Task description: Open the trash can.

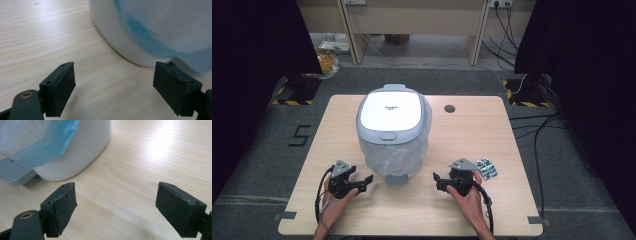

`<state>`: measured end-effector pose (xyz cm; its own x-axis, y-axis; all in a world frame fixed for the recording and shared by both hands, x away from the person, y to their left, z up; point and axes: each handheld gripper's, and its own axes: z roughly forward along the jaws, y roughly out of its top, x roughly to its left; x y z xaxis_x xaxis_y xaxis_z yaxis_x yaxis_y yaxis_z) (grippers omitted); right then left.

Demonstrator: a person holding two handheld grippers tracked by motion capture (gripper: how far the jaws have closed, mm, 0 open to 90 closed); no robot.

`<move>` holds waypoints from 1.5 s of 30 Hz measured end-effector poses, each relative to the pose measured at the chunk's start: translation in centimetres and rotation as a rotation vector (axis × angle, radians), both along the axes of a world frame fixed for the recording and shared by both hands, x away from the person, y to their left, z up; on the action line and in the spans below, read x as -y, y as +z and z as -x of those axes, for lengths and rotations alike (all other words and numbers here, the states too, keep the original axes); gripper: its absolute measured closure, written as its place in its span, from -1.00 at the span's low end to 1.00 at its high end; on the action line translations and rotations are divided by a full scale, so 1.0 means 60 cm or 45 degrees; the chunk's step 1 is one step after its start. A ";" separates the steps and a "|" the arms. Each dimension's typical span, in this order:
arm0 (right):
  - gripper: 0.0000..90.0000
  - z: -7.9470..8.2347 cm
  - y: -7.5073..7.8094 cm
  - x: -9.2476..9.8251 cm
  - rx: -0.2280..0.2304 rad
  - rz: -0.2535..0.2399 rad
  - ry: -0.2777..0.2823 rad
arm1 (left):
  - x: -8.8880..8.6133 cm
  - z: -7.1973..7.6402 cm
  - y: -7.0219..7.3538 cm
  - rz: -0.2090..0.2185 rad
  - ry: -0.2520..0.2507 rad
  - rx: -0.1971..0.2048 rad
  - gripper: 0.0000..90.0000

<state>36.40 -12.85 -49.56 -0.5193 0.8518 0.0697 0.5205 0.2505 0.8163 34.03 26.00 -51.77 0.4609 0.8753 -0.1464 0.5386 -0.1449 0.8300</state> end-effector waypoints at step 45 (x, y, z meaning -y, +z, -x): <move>-0.62 0.077 -0.031 0.130 -0.028 0.089 -0.086 | 0.163 0.060 0.020 -0.156 -0.445 0.060 -0.57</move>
